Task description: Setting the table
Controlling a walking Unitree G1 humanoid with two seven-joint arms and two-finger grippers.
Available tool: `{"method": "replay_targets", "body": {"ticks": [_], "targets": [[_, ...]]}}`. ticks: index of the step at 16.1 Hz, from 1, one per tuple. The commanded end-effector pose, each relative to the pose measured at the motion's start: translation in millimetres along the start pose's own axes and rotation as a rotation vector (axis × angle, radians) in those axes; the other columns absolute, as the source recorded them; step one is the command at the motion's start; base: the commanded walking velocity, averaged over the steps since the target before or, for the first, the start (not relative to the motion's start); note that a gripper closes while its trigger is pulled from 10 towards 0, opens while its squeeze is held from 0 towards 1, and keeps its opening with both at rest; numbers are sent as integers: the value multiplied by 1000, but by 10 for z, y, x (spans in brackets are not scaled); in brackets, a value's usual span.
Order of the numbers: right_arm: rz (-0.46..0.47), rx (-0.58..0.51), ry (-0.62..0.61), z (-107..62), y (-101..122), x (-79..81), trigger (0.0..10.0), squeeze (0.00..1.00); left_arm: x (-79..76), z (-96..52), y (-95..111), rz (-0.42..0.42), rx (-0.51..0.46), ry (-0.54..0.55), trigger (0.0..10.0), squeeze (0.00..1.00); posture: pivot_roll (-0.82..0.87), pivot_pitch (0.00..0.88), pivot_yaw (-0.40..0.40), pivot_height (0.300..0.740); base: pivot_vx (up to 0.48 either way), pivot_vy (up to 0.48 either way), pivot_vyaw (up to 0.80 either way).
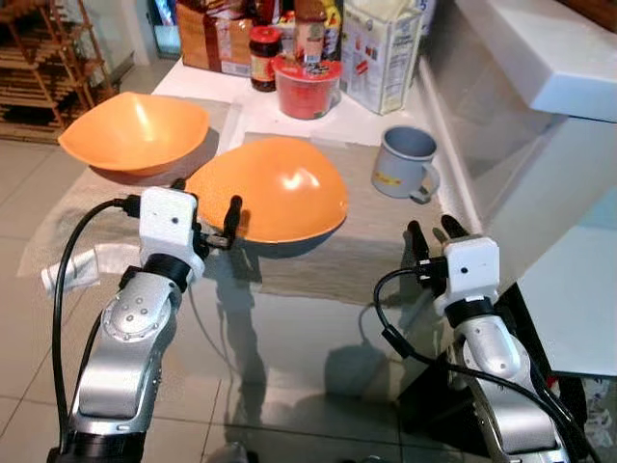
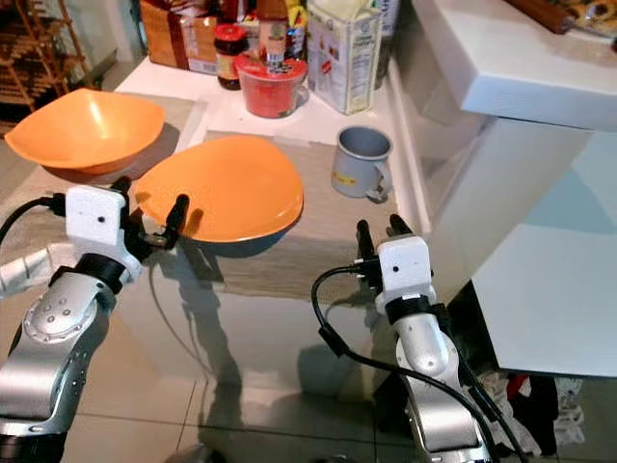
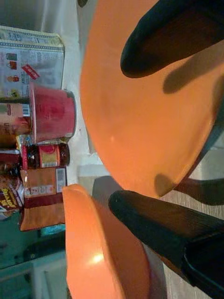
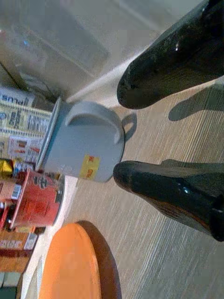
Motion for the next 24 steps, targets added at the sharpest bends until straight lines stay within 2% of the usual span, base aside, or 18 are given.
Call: {"method": "replay_targets", "body": {"ticks": [1,8,11,15,19,24], "targets": [[-16,-9,-38,9,0,-79,10000,0,34,-25,-88,13,31,2,10000,0,71,0,-18,740,0,0,0],[-42,-15,-126,-75,-15,-202,10000,0,-261,222,9,83,-10,-179,10000,0,-2,0,42,740,0,0,0],[-31,-17,-136,-94,-17,-193,10000,0,-317,290,15,102,-10,-222,10000,0,-10,0,49,740,0,0,0],[-27,0,-123,-79,-44,-165,10000,0,-338,285,15,73,-18,-224,10000,0,-3,0,38,740,0,0,-486],[-39,-29,-75,-40,-13,-95,10000,0,-318,243,13,55,-24,-196,10000,0,21,0,10,740,0,0,0],[-32,-45,-21,-29,11,-11,10000,0,-308,233,53,60,-28,-174,10000,0,35,0,-7,740,0,431,0]]}}
Point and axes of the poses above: a point about 5 cm out from each wrist's last joint towards the gripper, its own z axis pointing out of the wrist towards the gripper, its own y axis along the axis of the wrist's last joint, x = y × z, the point moved 4 cm from there along z, pointing out of the wrist towards the gripper, and after that the axes turned 8 degrees about -z, right-handed, at the moved point
